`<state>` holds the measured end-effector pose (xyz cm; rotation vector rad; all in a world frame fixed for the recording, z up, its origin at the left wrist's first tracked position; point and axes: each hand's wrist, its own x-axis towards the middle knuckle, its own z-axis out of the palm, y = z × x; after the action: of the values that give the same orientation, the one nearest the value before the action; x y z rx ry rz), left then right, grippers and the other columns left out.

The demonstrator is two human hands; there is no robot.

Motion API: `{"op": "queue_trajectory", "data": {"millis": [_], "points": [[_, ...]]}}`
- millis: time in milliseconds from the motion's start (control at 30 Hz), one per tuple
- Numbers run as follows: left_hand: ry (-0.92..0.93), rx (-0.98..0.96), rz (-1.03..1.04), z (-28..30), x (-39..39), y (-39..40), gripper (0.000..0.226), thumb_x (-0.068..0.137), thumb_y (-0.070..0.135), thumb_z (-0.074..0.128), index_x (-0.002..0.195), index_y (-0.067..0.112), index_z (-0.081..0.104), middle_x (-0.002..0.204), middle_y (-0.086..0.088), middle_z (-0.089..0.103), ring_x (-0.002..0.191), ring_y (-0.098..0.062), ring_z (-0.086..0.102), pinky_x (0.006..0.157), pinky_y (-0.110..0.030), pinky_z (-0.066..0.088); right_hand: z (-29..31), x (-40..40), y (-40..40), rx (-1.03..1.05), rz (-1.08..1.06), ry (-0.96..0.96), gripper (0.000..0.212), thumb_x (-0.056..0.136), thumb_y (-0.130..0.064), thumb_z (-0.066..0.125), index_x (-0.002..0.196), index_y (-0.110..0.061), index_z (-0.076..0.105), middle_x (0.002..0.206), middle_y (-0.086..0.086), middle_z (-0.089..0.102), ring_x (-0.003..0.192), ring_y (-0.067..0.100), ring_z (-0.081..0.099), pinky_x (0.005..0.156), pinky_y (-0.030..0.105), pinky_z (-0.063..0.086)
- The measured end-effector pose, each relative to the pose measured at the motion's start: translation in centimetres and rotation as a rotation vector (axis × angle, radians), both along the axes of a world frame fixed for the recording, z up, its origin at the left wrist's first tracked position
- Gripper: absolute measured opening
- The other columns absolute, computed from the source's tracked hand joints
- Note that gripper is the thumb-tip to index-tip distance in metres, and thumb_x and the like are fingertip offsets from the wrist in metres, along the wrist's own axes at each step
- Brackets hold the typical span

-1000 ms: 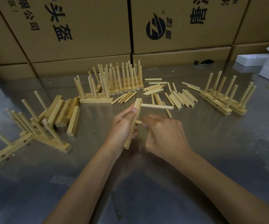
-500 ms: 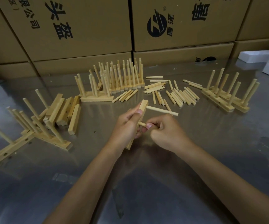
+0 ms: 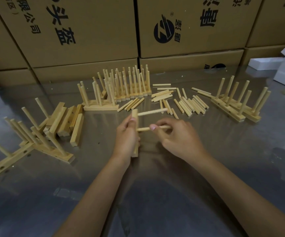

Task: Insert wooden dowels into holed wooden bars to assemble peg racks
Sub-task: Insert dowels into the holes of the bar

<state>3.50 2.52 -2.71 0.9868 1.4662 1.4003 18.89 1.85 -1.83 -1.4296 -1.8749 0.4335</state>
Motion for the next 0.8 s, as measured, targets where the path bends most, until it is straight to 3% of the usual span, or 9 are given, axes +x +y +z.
{"op": "queue_trajectory", "data": {"millis": [100,167,300,467,533,600,667,733,800], "points": [[-0.196,-0.057,0.163,0.1,-2.0,1.0,0.034,0.107,0.030,0.040,0.138,0.027,0.054,0.080,-0.003,0.057,0.060,-0.013,0.049,0.050,-0.025,0.045,0.0,1.7,1.0,0.043,-0.114,-0.047,0.034,0.091,-0.057,0.054,0.103,-0.030,0.069,0.087,-0.020,0.066,0.082,0.009,0.063,0.070,0.029,0.047],[-0.294,-0.076,0.188,0.2,-2.9,1.2,0.032,0.107,0.029,0.042,0.135,0.026,0.056,0.077,-0.003,0.055,0.056,-0.011,0.048,0.044,-0.022,0.044,-0.5,2.8,2.2,0.069,-0.213,-0.141,0.023,0.093,-0.045,0.056,0.103,-0.027,0.068,0.095,-0.011,0.068,0.090,0.016,0.064,0.072,0.031,0.048],[-0.392,-0.081,0.132,0.2,-3.0,1.1,0.031,0.105,0.029,0.045,0.131,0.018,0.059,0.074,-0.003,0.056,0.048,-0.008,0.049,0.039,-0.020,0.042,-1.5,3.7,4.2,-0.018,-0.370,-0.292,0.026,0.093,-0.036,0.061,0.100,-0.012,0.066,0.107,0.004,0.057,0.106,0.025,0.053,0.081,0.039,0.051],[-0.464,-0.097,0.098,0.4,-3.5,1.0,0.030,0.105,0.029,0.046,0.124,0.012,0.062,0.071,-0.003,0.056,0.049,-0.009,0.049,0.038,-0.019,0.040,-1.0,4.3,4.0,0.052,-0.465,-0.184,0.007,0.085,-0.026,0.064,0.084,-0.019,0.067,0.093,-0.003,0.060,0.084,0.017,0.051,0.066,0.029,0.038],[-0.477,-0.101,0.091,0.5,-3.6,0.9,0.028,0.105,0.029,0.046,0.119,0.011,0.063,0.071,-0.003,0.056,0.049,-0.008,0.049,0.037,-0.020,0.040,-0.1,4.8,3.5,0.118,-0.492,-0.018,0.002,0.081,-0.028,0.064,0.081,-0.026,0.064,0.084,-0.010,0.060,0.075,0.014,0.051,0.060,0.027,0.035],[-0.487,-0.105,0.087,0.6,-3.7,0.8,0.028,0.105,0.029,0.047,0.118,0.010,0.063,0.071,-0.002,0.057,0.049,-0.008,0.050,0.037,-0.020,0.040,1.2,4.6,2.7,0.188,-0.406,0.296,0.007,0.083,-0.029,0.066,0.078,-0.027,0.061,0.076,-0.013,0.063,0.071,0.008,0.057,0.057,0.030,0.043],[-0.481,-0.112,0.082,0.7,-3.6,0.7,0.029,0.105,0.029,0.047,0.118,0.010,0.063,0.070,-0.002,0.057,0.049,-0.008,0.050,0.037,-0.019,0.040,2.6,3.6,1.6,0.259,-0.250,0.547,0.011,0.091,-0.030,0.066,0.083,-0.027,0.060,0.078,-0.009,0.068,0.073,0.006,0.063,0.067,0.033,0.052],[-0.466,-0.123,0.072,0.7,-3.5,0.7,0.030,0.104,0.030,0.047,0.119,0.010,0.063,0.070,-0.002,0.057,0.050,-0.008,0.050,0.038,-0.019,0.040,3.4,2.2,0.2,0.267,-0.068,0.594,0.007,0.098,-0.029,0.059,0.093,-0.025,0.057,0.075,-0.002,0.069,0.066,0.017,0.065,0.057,0.037,0.051],[-0.457,-0.129,0.062,0.8,-3.3,0.6,0.030,0.104,0.031,0.048,0.120,0.010,0.063,0.071,-0.001,0.058,0.052,-0.009,0.050,0.038,-0.018,0.041,3.2,0.9,-1.0,0.239,0.094,0.450,0.005,0.101,-0.031,0.052,0.099,-0.029,0.056,0.067,-0.002,0.062,0.056,0.014,0.058,0.050,0.030,0.043]]}}
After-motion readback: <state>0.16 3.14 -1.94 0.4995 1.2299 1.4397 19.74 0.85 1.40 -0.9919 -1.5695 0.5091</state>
